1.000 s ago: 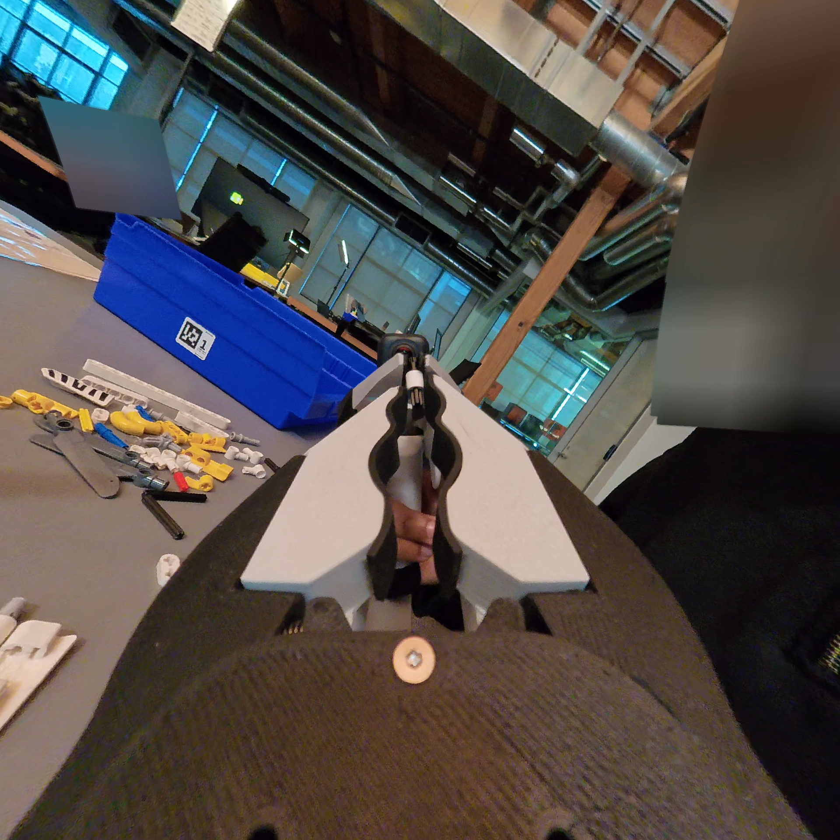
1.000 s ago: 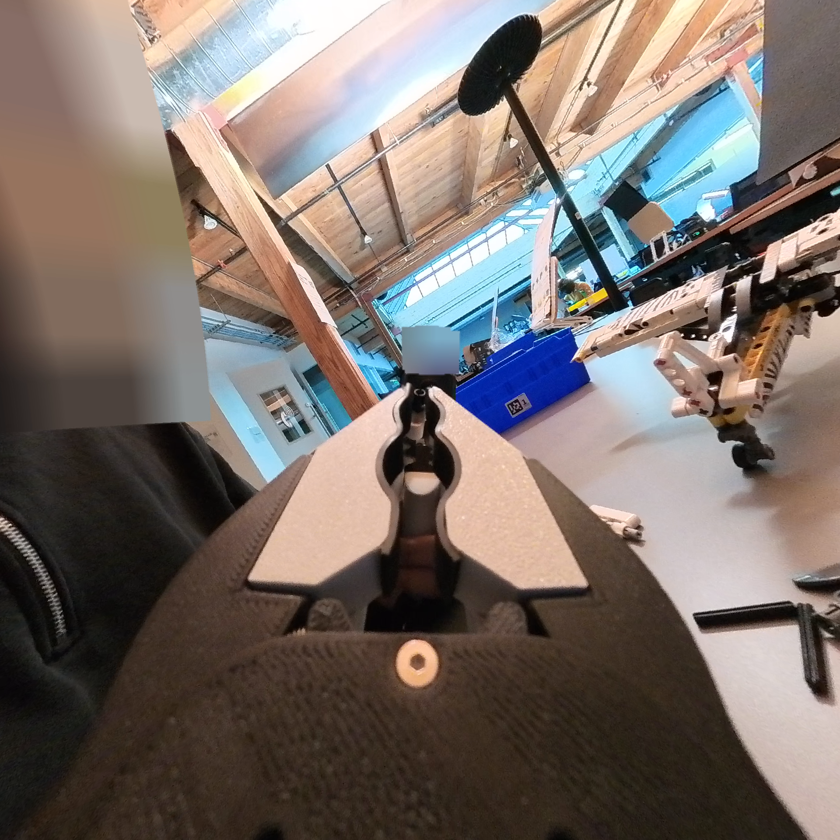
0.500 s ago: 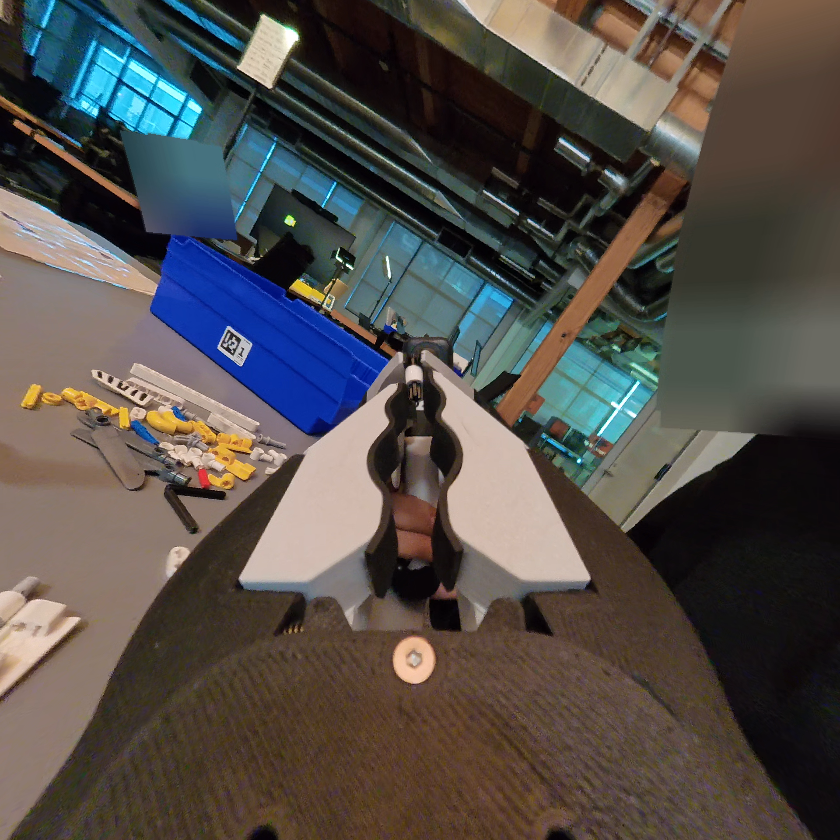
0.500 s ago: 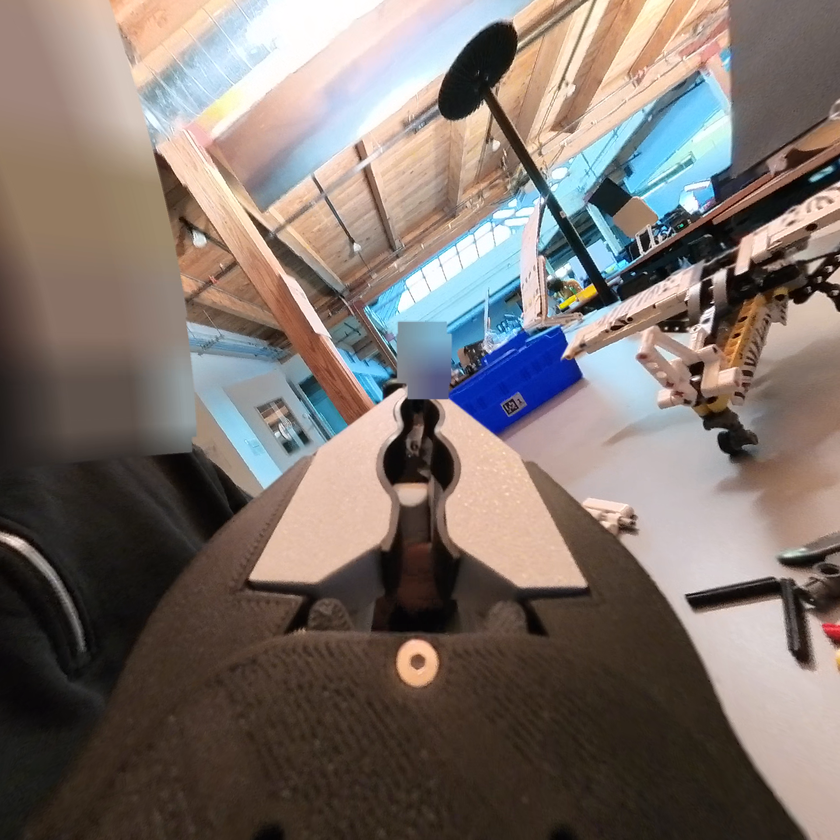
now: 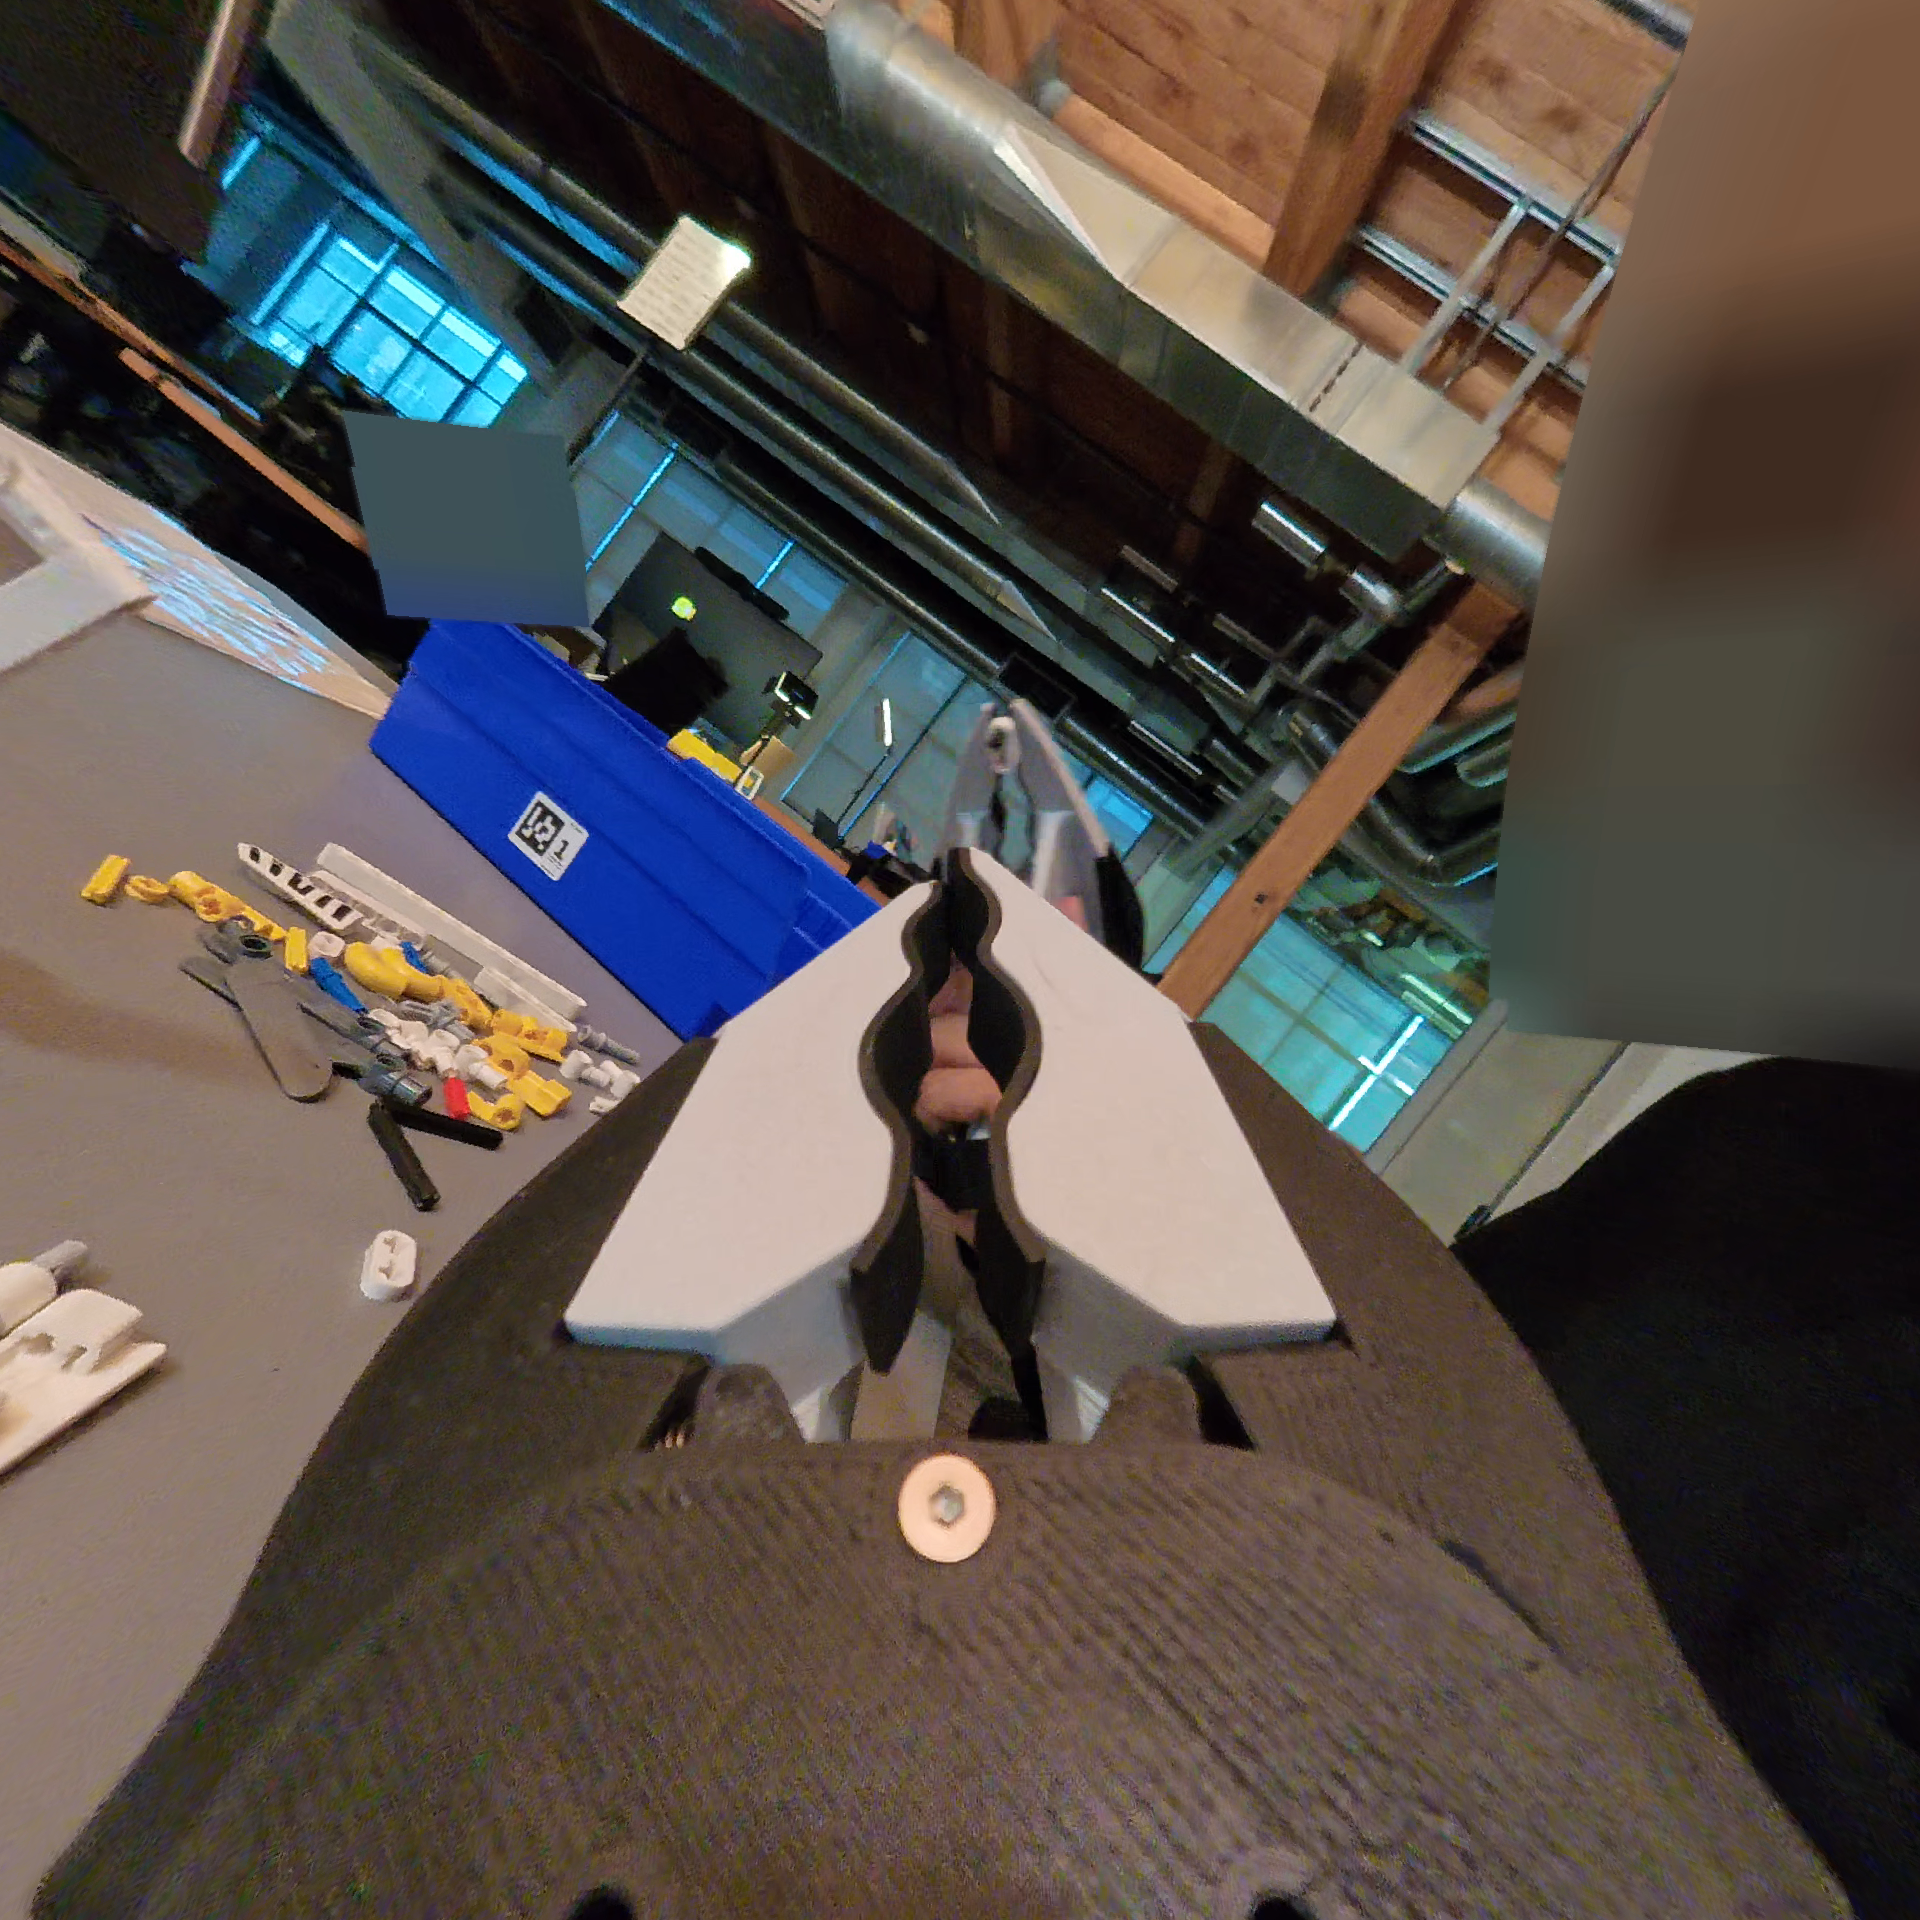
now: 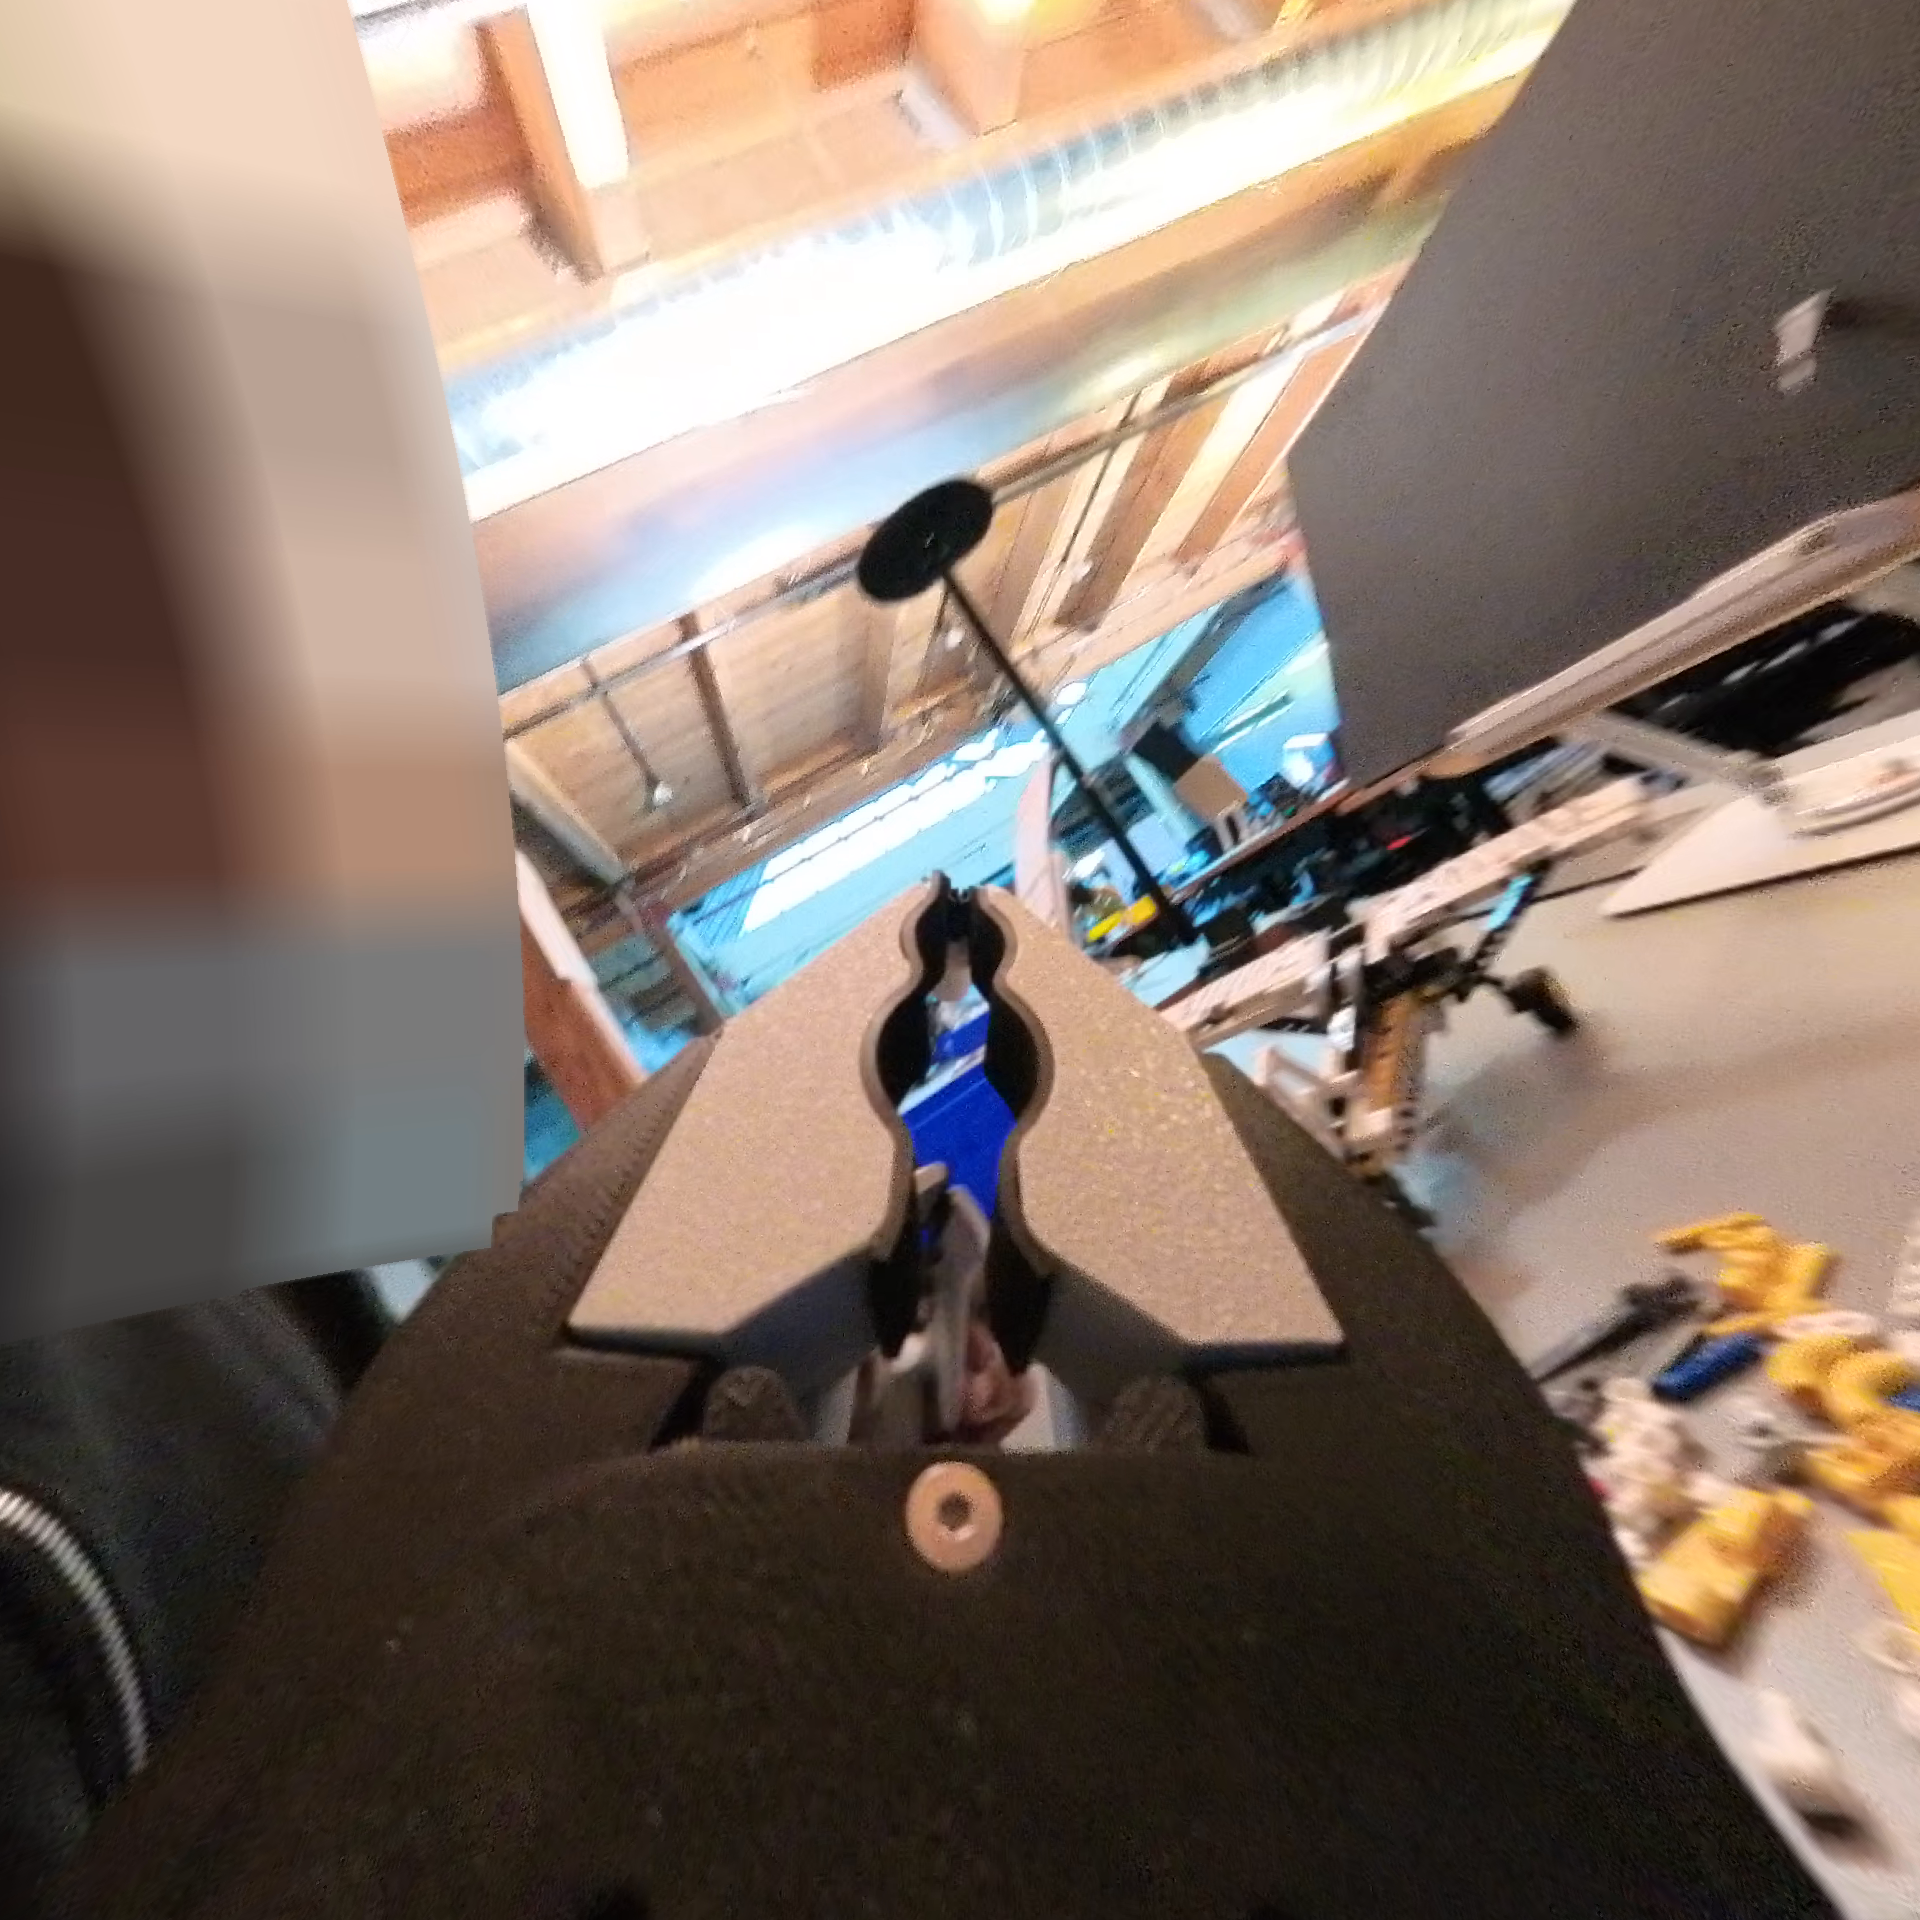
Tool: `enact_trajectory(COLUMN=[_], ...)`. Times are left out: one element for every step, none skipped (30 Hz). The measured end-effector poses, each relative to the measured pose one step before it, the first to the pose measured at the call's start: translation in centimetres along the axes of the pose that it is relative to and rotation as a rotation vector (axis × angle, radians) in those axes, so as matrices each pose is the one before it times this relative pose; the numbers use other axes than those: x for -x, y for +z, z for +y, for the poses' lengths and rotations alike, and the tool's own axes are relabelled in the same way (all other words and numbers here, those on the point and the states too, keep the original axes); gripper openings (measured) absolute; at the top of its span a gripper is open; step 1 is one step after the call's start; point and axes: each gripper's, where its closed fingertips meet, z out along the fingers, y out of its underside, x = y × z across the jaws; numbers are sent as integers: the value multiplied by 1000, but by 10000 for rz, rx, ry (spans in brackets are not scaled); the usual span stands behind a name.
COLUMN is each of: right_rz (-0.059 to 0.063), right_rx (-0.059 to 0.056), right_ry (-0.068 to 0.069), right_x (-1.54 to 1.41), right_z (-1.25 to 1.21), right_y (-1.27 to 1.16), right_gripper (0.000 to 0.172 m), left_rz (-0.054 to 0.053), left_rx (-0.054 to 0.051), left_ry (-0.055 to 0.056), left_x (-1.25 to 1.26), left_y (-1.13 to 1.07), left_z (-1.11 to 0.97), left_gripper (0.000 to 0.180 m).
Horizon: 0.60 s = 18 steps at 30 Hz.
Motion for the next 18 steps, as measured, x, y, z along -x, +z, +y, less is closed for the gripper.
enact_trajectory(right_rz=[-131,74,53,-133,-169,-217,-152,-62,-120,-190,-161,-144,-103,44,81,24,-20,-14], right_rx=[385,466,595,638,424,218,112,185,178,-50,-39,7,18,114,225,46,-50,-16], right_ry=[-95,-239,-175,99,264,372,414,404,351,313,226,93,-19,-98,-185,-166,-52,26], right_x=[695,152,-85,-87,-172,-154,-264,-402,-270,-63,-14,64,125,-16,-19,113,114,-6], right_z=[930,1245,1426,1468,1179,890,722,748,645,185,74,57,21,157,377,153,-5,19], right_y=[544,541,565,567,456,318,213,176,159,32,-11,9,19,70,187,172,97,34], right_gripper=[1,0,1,0,1,1,1,0,1,0,0,1,1,1,1,1,1,1], left_rz=[113,151,34,122,148,182,297,-8,-20,-65,-91,-279,-153,101,35,53,130,40], left_rx=[9,72,7,-44,42,172,226,158,91,19,-121,62,119,63,25,76,-16,-20], left_ry=[-94,-80,-107,-61,-91,-156,-152,-140,-35,-30,-78,-260,-258,-179,-173,-125,-15,-13], left_x=[45,-42,77,-95,-108,-127,-310,96,37,86,173,529,379,-5,71,-2,-178,-64], left_y=[151,124,-3,-46,21,103,135,127,67,-22,-105,0,45,3,-1,20,-14,-11], left_z=[-48,32,-54,-102,14,195,268,206,105,6,-190,60,97,30,-6,96,-5,-10], left_gripper=[0,0,0,0,6,18,22,29,32,30,27,15,4,4,4,4,4,4])
